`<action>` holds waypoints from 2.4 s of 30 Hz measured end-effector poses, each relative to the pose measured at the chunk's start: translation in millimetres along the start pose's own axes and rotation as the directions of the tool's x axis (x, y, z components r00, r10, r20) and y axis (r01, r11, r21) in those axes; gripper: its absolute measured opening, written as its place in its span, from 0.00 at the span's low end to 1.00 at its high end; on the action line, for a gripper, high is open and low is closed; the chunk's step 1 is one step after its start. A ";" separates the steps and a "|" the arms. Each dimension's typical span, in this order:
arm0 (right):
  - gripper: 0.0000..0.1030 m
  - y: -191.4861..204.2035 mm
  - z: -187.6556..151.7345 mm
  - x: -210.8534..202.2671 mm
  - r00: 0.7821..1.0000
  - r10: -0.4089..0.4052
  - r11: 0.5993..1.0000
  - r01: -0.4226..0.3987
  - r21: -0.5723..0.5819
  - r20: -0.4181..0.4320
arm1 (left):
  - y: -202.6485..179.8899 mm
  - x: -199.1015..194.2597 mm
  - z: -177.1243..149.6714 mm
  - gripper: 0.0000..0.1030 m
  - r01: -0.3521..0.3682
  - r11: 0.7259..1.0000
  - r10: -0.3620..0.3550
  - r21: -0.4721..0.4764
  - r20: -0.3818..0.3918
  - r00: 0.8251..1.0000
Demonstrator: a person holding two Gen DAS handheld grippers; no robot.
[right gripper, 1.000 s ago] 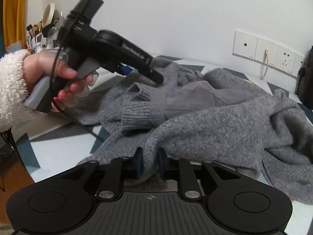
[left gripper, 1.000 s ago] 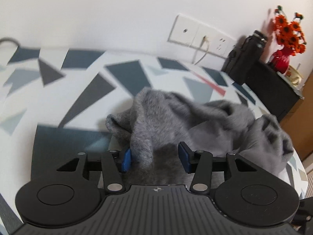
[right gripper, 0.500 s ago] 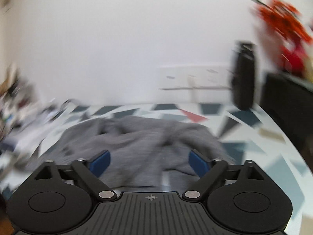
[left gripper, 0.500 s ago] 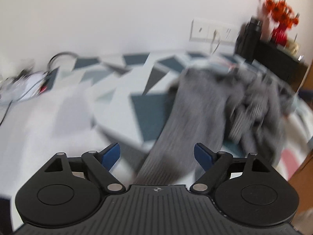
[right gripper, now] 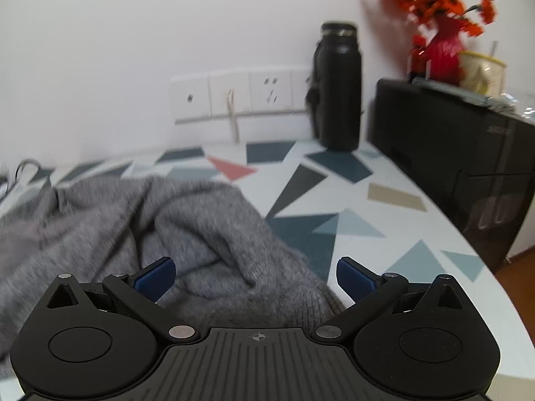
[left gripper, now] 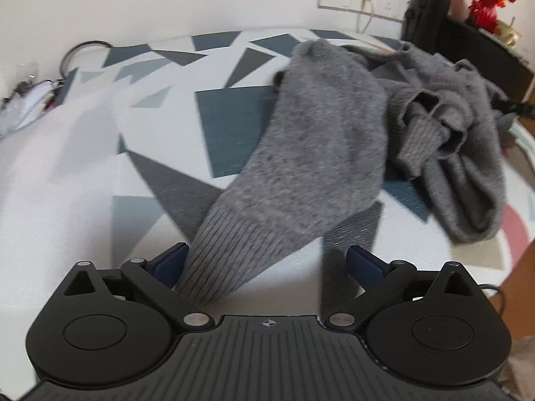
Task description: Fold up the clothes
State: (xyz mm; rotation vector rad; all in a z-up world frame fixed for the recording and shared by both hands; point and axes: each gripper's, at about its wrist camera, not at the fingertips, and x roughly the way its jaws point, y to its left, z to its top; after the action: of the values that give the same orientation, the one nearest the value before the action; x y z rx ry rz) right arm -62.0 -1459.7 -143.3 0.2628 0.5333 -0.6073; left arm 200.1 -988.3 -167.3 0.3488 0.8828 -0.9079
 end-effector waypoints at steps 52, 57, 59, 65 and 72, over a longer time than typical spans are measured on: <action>0.59 198.3 -44.7 -52.1 0.899 0.401 0.829 -0.437 -0.348 -0.174 | -10.7 5.2 103.0 0.99 0.218 0.974 -0.202 -0.059 0.200 0.959; 0.82 180.3 -31.9 -68.5 0.905 0.398 0.849 -0.425 -0.314 -0.150 | -12.9 -13.2 66.5 0.99 0.270 0.949 -0.245 -0.160 0.163 0.956; 0.89 167.5 -21.0 -73.8 0.906 0.405 0.857 -0.424 -0.294 -0.126 | -13.0 -20.8 49.8 0.99 0.286 0.935 -0.255 -0.208 0.163 0.953; 0.99 128.5 25.6 -73.8 0.952 0.307 0.925 -0.296 -0.239 0.009 | -26.2 -23.7 15.9 0.99 0.198 0.955 -0.159 -0.221 0.181 0.971; 0.99 104.9 78.0 -30.1 0.967 0.247 0.949 -0.228 -0.220 0.061 | -76.4 -6.5 11.7 0.99 0.208 0.971 -0.184 -0.115 0.193 0.964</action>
State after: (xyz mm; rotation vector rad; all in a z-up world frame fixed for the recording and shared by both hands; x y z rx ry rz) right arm 11.2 -1392.2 -53.4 0.0958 0.4682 -0.3227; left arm 142.9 -1037.0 -148.1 0.0606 0.8141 -1.0397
